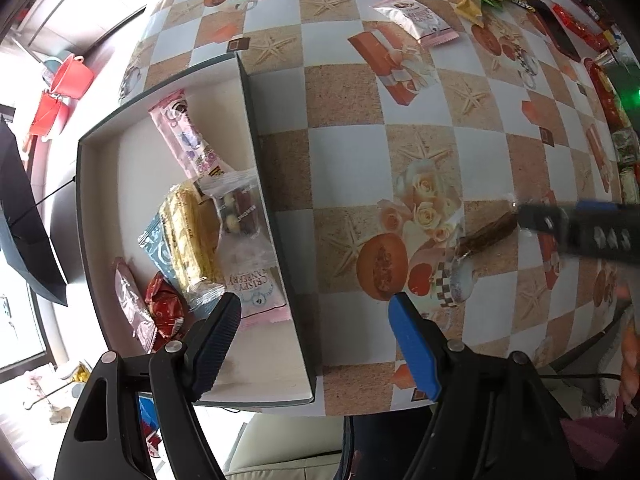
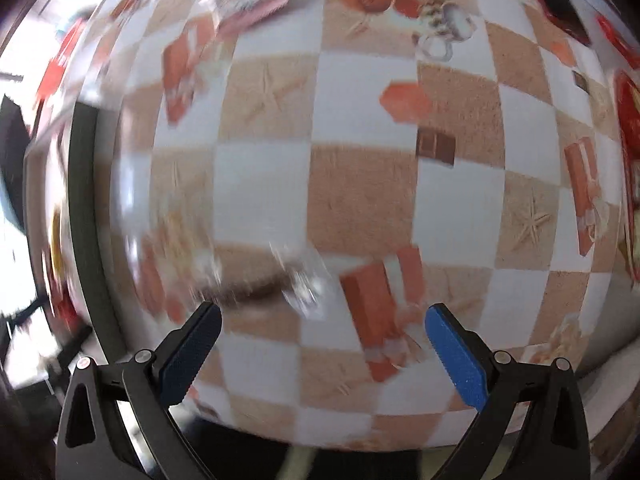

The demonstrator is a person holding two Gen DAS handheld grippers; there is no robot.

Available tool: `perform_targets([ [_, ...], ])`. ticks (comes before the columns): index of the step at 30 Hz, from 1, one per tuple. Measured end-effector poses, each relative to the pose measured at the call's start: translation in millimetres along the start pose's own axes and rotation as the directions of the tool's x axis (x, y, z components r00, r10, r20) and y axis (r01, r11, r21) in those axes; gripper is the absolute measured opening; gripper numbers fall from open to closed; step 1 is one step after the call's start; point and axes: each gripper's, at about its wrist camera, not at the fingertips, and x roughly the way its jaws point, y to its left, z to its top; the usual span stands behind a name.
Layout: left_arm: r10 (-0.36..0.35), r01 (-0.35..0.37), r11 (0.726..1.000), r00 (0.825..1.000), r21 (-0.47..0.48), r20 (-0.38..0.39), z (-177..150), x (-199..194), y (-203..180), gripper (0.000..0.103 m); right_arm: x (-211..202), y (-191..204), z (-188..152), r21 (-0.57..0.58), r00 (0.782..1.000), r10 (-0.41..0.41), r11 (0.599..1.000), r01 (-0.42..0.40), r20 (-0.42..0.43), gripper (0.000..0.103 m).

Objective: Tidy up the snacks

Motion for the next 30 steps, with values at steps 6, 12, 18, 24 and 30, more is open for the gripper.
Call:
perform_targets([
  [6, -0.014, 0.014, 1.0, 1.0, -0.011, -0.009, 1.9, -3.0, 2.7, 0.079, 23.5, 45.2, 3.9, -0.227, 0.979, -0.206, 0.953, 0.203, 0.012, 0.103],
  [12, -0.028, 0.027, 0.999, 0.999, 0.021, 0.045, 39.0, -19.4, -5.2, 0.079, 20.8, 10.7, -13.5, -0.316, 0.933, -0.351, 0.878, 0.359, 0.082, 0.103],
  [18, -0.112, 0.113, 0.994, 0.992, -0.004, 0.065, 115.5, -29.0, -26.5, 0.08, 2.4, -69.1, -17.8, -0.131, 0.967, -0.252, 0.958, 0.255, 0.039, 0.103],
  [24, -0.137, 0.138, 0.987, 0.99, -0.087, 0.019, 193.1, -0.6, -56.9, 0.08, 25.8, -117.8, -43.9, -0.019, 0.983, -0.16, 0.987, 0.159, -0.095, 0.103],
  [30, -0.132, 0.129, 0.962, 0.991, -0.24, 0.004, 240.2, 29.8, -70.7, 0.08, 22.1, -124.6, -60.5, 0.011, 0.994, -0.098, 0.995, 0.099, -0.048, 0.103],
])
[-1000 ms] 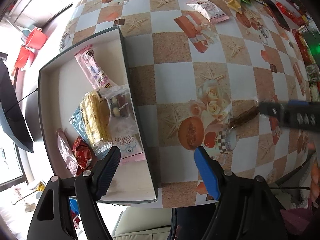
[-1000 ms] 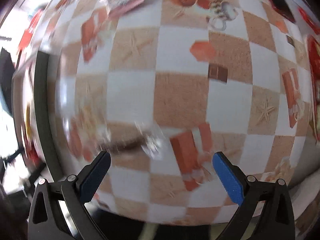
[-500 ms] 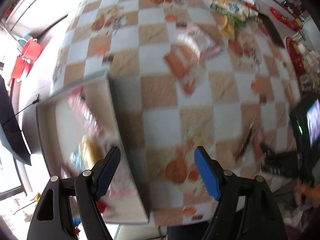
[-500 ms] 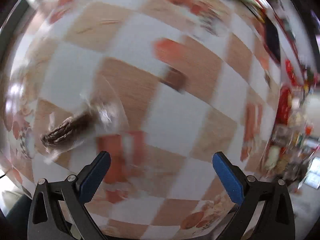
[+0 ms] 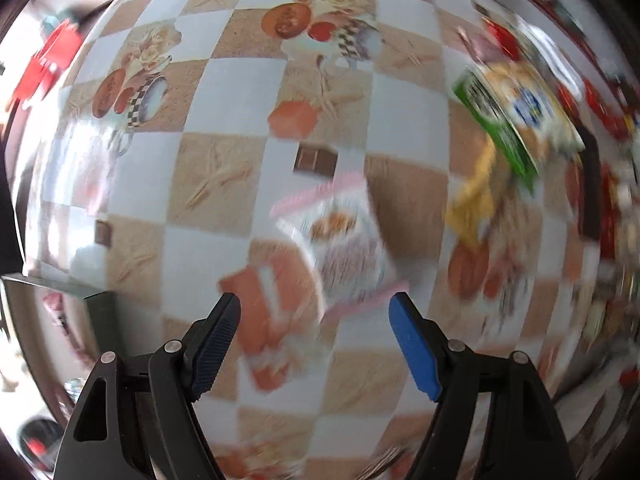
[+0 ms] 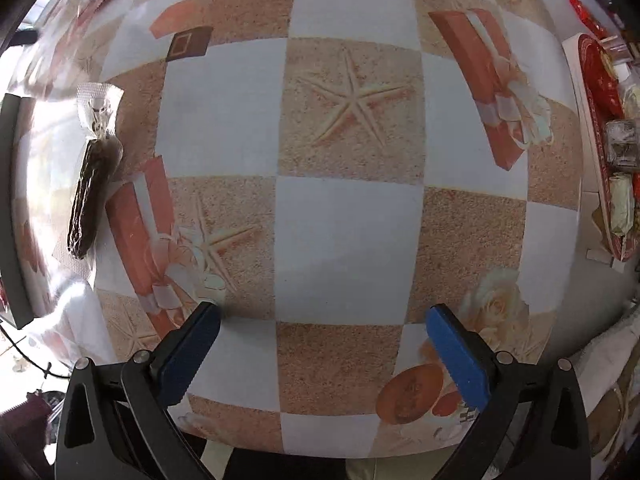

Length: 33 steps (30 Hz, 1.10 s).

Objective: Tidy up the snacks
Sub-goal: 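Grasp the cranberry biscuit pack with the left tool while the right tool grasps the meat strip bag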

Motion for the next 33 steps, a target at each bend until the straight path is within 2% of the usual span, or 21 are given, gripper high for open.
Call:
perform_targets([
  [4, 0.031, -0.031, 0.999, 0.999, -0.041, 0.007, 19.1, 16.4, -12.6, 0.08, 2.2, 4.9, -16.7, -0.001, 1.0, 0.002, 1.0, -0.002, 0.008, 0.103],
  [6, 0.092, -0.093, 0.996, 0.995, -0.014, -0.037, 23.2, 31.1, -20.1, 0.082, 7.5, -1.7, -15.4, -0.003, 1.0, 0.002, 1.0, -0.002, 0.009, 0.103],
  [8, 0.073, -0.074, 0.997, 0.997, -0.029, -0.019, 21.4, 30.1, -19.2, 0.077, 11.8, 2.0, -25.9, -0.002, 1.0, 0.002, 1.0, -0.002, 0.015, 0.103],
  [10, 0.042, -0.043, 0.999, 0.999, -0.017, -0.024, 15.6, 29.3, -20.0, 0.059, 8.8, -4.8, -12.7, -0.005, 1.0, 0.002, 1.0, -0.001, 0.019, 0.103],
  [12, 0.053, -0.052, 0.998, 0.998, 0.043, -0.016, 3.5, 26.7, -23.6, 0.048, 4.8, -0.8, -21.8, -0.004, 1.0, 0.001, 1.0, -0.001, 0.027, 0.103],
  [15, 0.07, -0.067, 0.991, 0.997, 0.116, -0.021, -36.1, 27.7, -16.8, 0.048, 9.2, 5.9, -16.6, 0.0, 0.999, 0.0, 1.0, 0.0, 0.036, 0.103],
  [17, 0.083, -0.079, 0.983, 0.996, 0.164, -0.015, -78.7, 28.1, -4.9, 0.048, 3.5, 3.9, -21.4, 0.008, 0.999, 0.0, 1.0, -0.001, 0.047, 0.103],
  [21, 0.112, -0.106, 0.98, 0.993, 0.171, -0.022, -144.9, 28.5, 25.2, 0.051, -1.0, -3.3, -23.1, 0.008, 0.998, -0.001, 1.0, 0.0, 0.057, 0.103],
  [23, 0.105, -0.099, 0.984, 0.994, 0.147, -0.034, -170.3, 30.1, 41.5, 0.053, -1.6, -2.8, -18.6, 0.019, 1.0, -0.012, 1.0, 0.011, 0.011, 0.103],
  [24, 0.098, -0.093, 0.986, 0.995, 0.139, -0.034, -177.3, 30.3, 46.2, 0.054, -3.3, -2.3, -15.6, 0.053, 1.0, 0.008, 0.999, -0.008, -0.015, 0.103],
  [25, 0.097, -0.092, 0.987, 0.995, 0.134, -0.033, -182.7, 30.7, 50.0, 0.059, -3.6, -0.9, -12.9, 0.08, 0.999, 0.047, 0.996, -0.046, -0.015, 0.103],
  [26, 0.101, -0.096, 0.987, 0.994, 0.132, -0.03, -186.7, 31.3, 53.0, 0.062, -11.1, 1.8, -10.0, 0.127, 0.99, 0.142, 0.982, -0.141, 0.008, 0.103],
  [28, 0.106, -0.102, 0.987, 0.994, 0.125, -0.025, -191.2, 32.4, 56.3, 0.07, -21.8, 14.3, -3.1, 0.16, 0.971, 0.235, 0.958, -0.239, 0.042, 0.103],
  [30, 0.105, -0.101, 0.987, 0.994, 0.127, -0.032, -190.6, 34.1, 58.9, 0.075, -26.7, 35.9, 8.3, 0.157, 0.963, 0.265, 0.95, -0.268, 0.043, 0.103],
  [33, 0.099, -0.093, 0.986, 0.994, 0.137, -0.04, -186.8, 36.5, 64.0, 0.082, -24.2, 62.4, 25.0, 0.171, 0.972, 0.233, 0.957, -0.234, 0.025, 0.103],
])
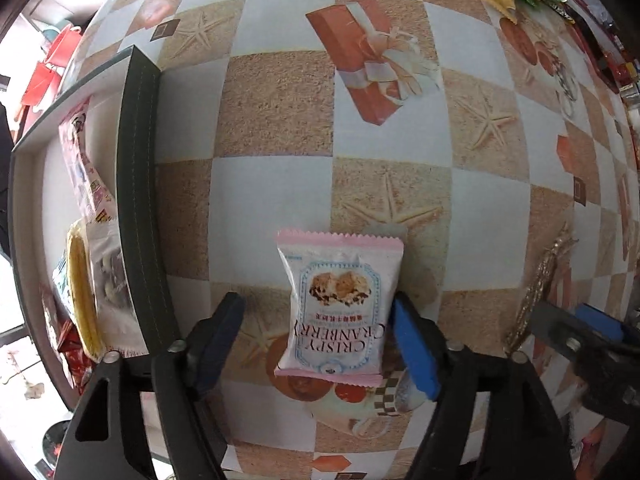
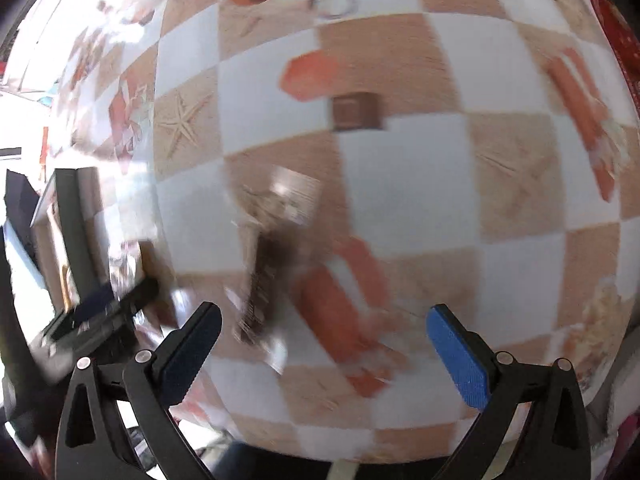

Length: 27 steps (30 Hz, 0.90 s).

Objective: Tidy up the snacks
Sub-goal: 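Grasp the cranberry biscuit pack with the left tool while the right tool grasps the meat strip bag, then carry the biscuit pack and meat strip bag over the white tray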

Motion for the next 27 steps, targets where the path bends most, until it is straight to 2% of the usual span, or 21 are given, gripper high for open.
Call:
perform_targets([
  [1, -0.005, 0.005, 1.0, 1.0, 0.001, -0.001, 1.4, 2.1, 2.6, 0.085, 4.3, 6.1, 3.3, 0.007, 1.0, -0.017, 1.0, 0.017, -0.009, 0.103],
  [3, -0.018, 0.018, 1.0, 1.0, 0.011, -0.006, 4.0, 2.4, 4.2, 0.084, 12.2, 22.8, 5.6, -0.033, 0.989, -0.142, 0.989, 0.141, -0.031, 0.098],
  [4, -0.02, 0.021, 1.0, 1.0, 0.024, -0.008, 6.4, 3.4, 7.3, 0.081, 13.6, 28.3, 5.1, -0.058, 0.982, -0.184, 0.982, 0.182, -0.033, 0.088],
  [5, -0.04, 0.04, 0.998, 0.999, 0.04, -0.005, 4.9, 2.1, 6.1, 0.077, 9.2, 35.2, 2.2, -0.101, 0.975, -0.22, 0.971, 0.218, -0.013, 0.07],
  [6, -0.042, 0.042, 0.998, 0.999, 0.05, -0.002, 19.5, 3.3, 5.5, 0.067, 5.9, 38.6, 0.8, -0.121, 0.974, -0.225, 0.967, 0.223, 0.001, 0.057],
  [7, -0.043, 0.043, 0.996, 0.999, 0.073, 0.006, 18.5, 0.8, 2.8, 0.053, -1.2, 43.2, -1.6, -0.157, 0.974, -0.225, 0.962, 0.224, 0.016, 0.035],
  [8, -0.043, 0.042, 0.994, 0.999, 0.105, 0.015, 16.2, -2.0, -2.3, 0.046, -4.2, 44.5, -2.2, -0.171, 0.973, -0.228, 0.959, 0.228, 0.018, 0.027],
  [11, -0.051, 0.05, 0.984, 0.999, 0.169, 0.003, 14.9, -5.7, -7.8, 0.044, -9.1, 38.3, -1.8, -0.169, 0.985, -0.173, 0.971, 0.168, -0.013, 0.025],
  [13, -0.09, 0.088, 0.984, 0.996, 0.157, 0.003, 10.5, -11.8, -4.3, 0.043, -17.4, 29.2, -2.1, -0.14, 0.991, -0.13, 0.982, 0.127, -0.017, 0.025],
  [16, -0.101, 0.094, 0.983, 0.994, 0.158, 0.04, 0.7, -25.1, 9.0, 0.043, -35.0, 18.0, -3.7, -0.125, 0.995, -0.096, 0.988, 0.094, -0.008, 0.025],
  [19, -0.107, 0.098, 0.983, 0.993, 0.153, 0.05, -6.3, -39.2, 18.2, 0.044, -49.3, 10.4, -8.3, -0.132, 0.997, -0.083, 0.988, 0.081, -0.009, 0.025],
  [22, -0.069, 0.058, 0.987, 0.995, 0.147, 0.075, -5.7, -54.6, 22.5, 0.044, -62.0, 5.7, -13.1, -0.133, 0.998, -0.066, 0.989, 0.065, -0.01, 0.025],
  [27, -0.048, 0.035, 0.994, 0.991, 0.105, 0.126, -11.8, -78.8, 35.9, 0.044, -65.8, 12.8, -10.4, -0.166, 0.995, -0.101, 0.981, 0.096, -0.018, 0.025],
])
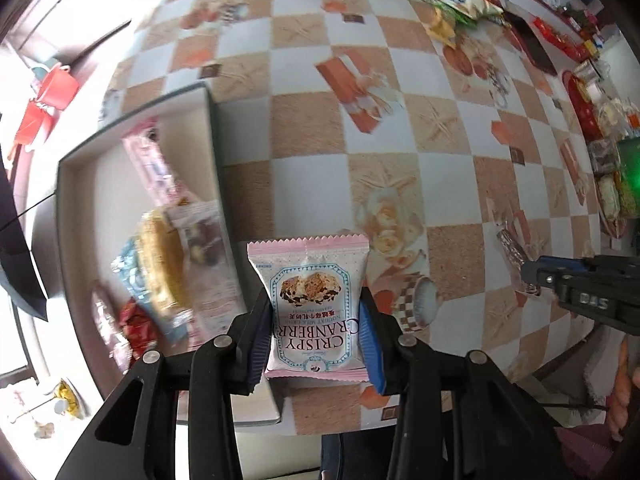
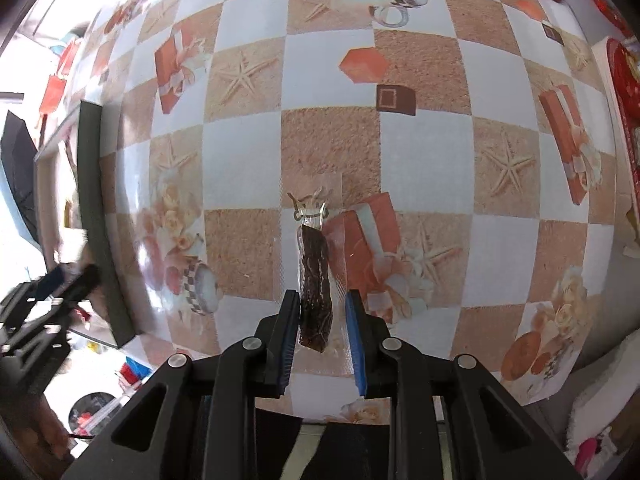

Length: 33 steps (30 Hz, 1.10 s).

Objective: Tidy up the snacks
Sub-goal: 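Carry the biscuit pack and meat strip bag over the white tray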

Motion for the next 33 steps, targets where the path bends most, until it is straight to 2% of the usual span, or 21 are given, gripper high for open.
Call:
perform_targets([
  [3, 0.004, -0.004, 1.0, 1.0, -0.018, 0.001, -11.8, -3.8, 11.3, 0.044, 18.0, 1.3, 1.9, -0.052, 0.996, -0.068, 0.997, 0.065, -0.054, 0.029],
  [4, 0.009, -0.009, 1.0, 1.0, -0.019, -0.001, -19.6, -6.6, 15.9, 0.044, 27.6, 5.2, 1.2, -0.063, 0.994, -0.078, 0.995, 0.073, -0.076, 0.044],
  [5, 0.015, -0.015, 1.0, 1.0, -0.019, -0.005, -23.2, -9.0, 14.3, 0.044, 30.8, 4.9, 4.6, -0.071, 0.993, -0.089, 0.994, 0.083, -0.078, 0.074],
  [6, 0.017, -0.017, 1.0, 1.0, -0.018, -0.006, -26.4, -13.9, 13.3, 0.044, 31.8, 5.7, 7.2, -0.082, 0.992, -0.107, 0.991, 0.102, -0.065, 0.084],
  [7, 0.022, -0.022, 1.0, 1.0, -0.016, -0.005, -29.3, -15.8, 15.1, 0.044, 30.3, 7.9, 10.2, -0.105, 0.991, -0.133, 0.986, 0.129, -0.028, 0.085],
  [9, 0.029, -0.029, 1.0, 1.0, -0.01, -0.008, -31.2, -14.5, 15.8, 0.044, 31.9, 11.0, 13.1, -0.135, 0.988, -0.153, 0.979, 0.151, -0.005, 0.085],
  [10, 0.034, -0.034, 0.999, 0.999, -0.007, -0.009, -34.4, -14.5, 17.7, 0.044, 33.7, 12.0, 14.8, -0.14, 0.988, -0.153, 0.979, 0.15, -0.013, 0.08],
  [12, 0.037, -0.037, 0.999, 0.999, -0.002, -0.02, -36.7, -12.5, 20.6, 0.044, 42.3, 5.8, 19.6, -0.154, 0.985, -0.173, 0.974, 0.167, -0.025, 0.077],
  [13, 0.036, -0.036, 0.999, 0.999, -0.004, -0.024, -36.4, -10.4, 21.3, 0.044, 40.2, 7.6, 20.3, -0.168, 0.983, -0.182, 0.97, 0.174, -0.031, 0.067],
  [14, 0.036, -0.037, 0.999, 0.999, -0.01, -0.029, -37.4, -9.2, 23.9, 0.044, 38.1, 3.4, 24.5, -0.173, 0.982, -0.184, 0.969, 0.175, -0.035, 0.042],
  [16, 0.037, -0.038, 0.999, 0.999, -0.019, -0.035, -38.1, -7.9, 27.6, 0.044, 32.8, 10.5, 24.1, -0.175, 0.983, -0.178, 0.97, 0.168, -0.042, 0.036],
  [19, 0.039, -0.04, 0.999, 0.999, -0.036, -0.029, -37.8, -9.5, 32.0, 0.044, 22.1, 10.8, 26.5, -0.18, 0.988, -0.146, 0.975, 0.134, -0.055, 0.035],
  [25, 0.032, -0.031, 0.996, 0.999, -0.085, 0.009, -38.5, -18.9, 43.4, 0.044, -25.4, 13.5, 23.8, -0.182, 0.998, -0.056, 0.982, 0.054, -0.006, 0.035],
  [33, 0.052, -0.035, 0.979, 0.996, -0.202, 0.077, -36.0, -33.7, 81.8, 0.044, -75.9, 57.8, 40.5, -0.272, 0.998, 0.031, 0.962, -0.017, 0.049, 0.035],
])
